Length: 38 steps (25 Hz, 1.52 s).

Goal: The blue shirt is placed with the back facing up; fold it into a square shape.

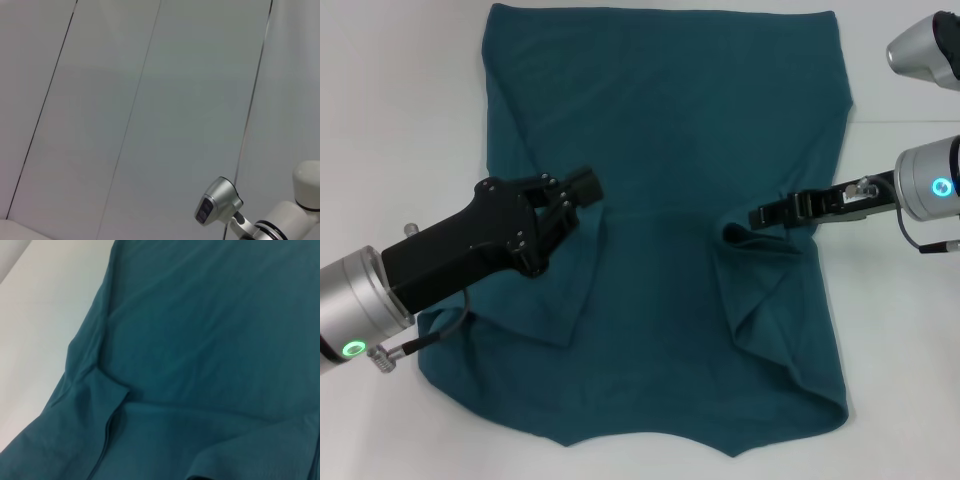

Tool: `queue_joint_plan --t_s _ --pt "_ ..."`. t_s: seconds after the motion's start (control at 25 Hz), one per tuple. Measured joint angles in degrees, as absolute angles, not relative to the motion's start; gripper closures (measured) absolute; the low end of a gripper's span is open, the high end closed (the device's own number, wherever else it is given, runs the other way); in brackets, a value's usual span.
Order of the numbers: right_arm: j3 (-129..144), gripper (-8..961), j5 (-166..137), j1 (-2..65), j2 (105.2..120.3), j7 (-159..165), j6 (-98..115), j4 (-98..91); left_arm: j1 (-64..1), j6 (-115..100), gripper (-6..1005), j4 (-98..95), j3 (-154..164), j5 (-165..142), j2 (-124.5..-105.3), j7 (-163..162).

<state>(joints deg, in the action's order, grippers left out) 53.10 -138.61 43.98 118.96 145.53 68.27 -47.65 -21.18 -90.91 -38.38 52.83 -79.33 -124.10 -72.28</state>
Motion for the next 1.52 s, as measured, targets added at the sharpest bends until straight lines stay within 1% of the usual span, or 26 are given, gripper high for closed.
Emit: queue_joint_plan --t_s 0.16,0.44,0.72,1.08,1.52 --pt "53.13 364 -138.93 43.57 119.18 146.02 68.89 -49.69 -20.94 -90.99 936 -38.38 52.82 -79.29 -124.1 -72.39" --pt "53.87 365 -142.79 40.65 119.47 148.44 74.25 -57.41 -20.57 -91.05 936 -38.31 52.82 -79.27 -124.1 -72.42" --pt "55.98 366 -145.21 39.23 119.52 146.96 75.56 -57.88 -21.22 -90.83 937 -37.78 52.82 -79.27 -124.1 -72.32" --pt "58.62 368 -147.44 39.13 119.61 141.08 69.96 -54.58 -21.95 -90.55 937 -37.44 52.82 -79.27 -124.1 -72.29" --pt "58.99 369 -147.58 41.84 119.55 136.51 66.28 -48.95 -22.26 -90.35 936 -37.43 52.82 -79.28 -124.03 -72.24"
